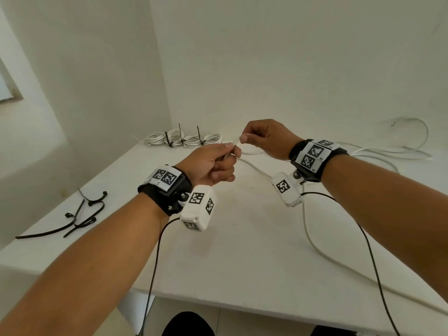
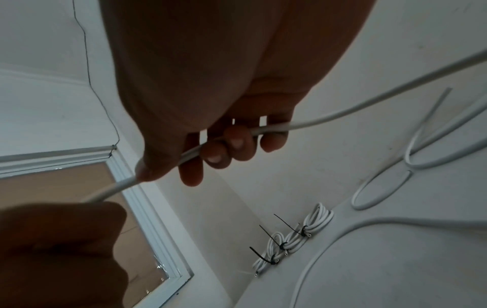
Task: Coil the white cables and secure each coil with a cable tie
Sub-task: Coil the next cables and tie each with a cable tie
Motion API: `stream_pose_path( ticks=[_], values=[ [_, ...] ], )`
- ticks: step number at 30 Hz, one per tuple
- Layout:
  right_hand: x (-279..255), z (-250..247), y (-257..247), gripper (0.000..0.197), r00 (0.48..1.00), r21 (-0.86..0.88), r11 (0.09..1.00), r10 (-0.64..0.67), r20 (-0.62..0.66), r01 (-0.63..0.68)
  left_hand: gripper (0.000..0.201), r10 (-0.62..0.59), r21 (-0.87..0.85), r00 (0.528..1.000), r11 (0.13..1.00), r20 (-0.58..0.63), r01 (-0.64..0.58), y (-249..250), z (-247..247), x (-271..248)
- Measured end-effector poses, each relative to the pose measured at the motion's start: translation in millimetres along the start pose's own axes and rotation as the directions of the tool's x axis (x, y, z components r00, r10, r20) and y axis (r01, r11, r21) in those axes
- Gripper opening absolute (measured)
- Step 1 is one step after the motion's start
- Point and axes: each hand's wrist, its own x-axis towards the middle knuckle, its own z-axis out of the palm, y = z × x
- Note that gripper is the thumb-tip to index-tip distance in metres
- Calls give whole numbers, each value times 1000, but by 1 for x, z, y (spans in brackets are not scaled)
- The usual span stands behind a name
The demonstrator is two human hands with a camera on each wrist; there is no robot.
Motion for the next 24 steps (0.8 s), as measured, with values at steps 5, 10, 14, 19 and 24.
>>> stream_pose_path(
  ticks=[5, 10, 14, 19, 24],
  values=[
    [-13, -3, 4, 27, 1000, 42, 999, -20, 9, 19, 29, 2, -221, 991, 975, 135, 28, -10, 21, 3],
    [-25, 9, 4, 39, 999, 205, 978, 31, 32, -37, 37, 70, -383, 996, 923, 55, -43, -5, 33, 11],
    [-30, 31, 5, 36, 992, 237, 967, 76, 97, -97, 39, 174, -521, 977, 826, -125, -214, -1, 38, 19],
    [-37, 46, -3, 25, 975, 109, 984, 115, 191, -138, 37, 273, -420, 873, 793, -405, -442, 1, 24, 30],
    [-46, 56, -17, 33, 972, -57, 995, 88, 220, -77, 37, 406, -38, 702, 851, -585, -524, 10, 6, 40]
  ],
)
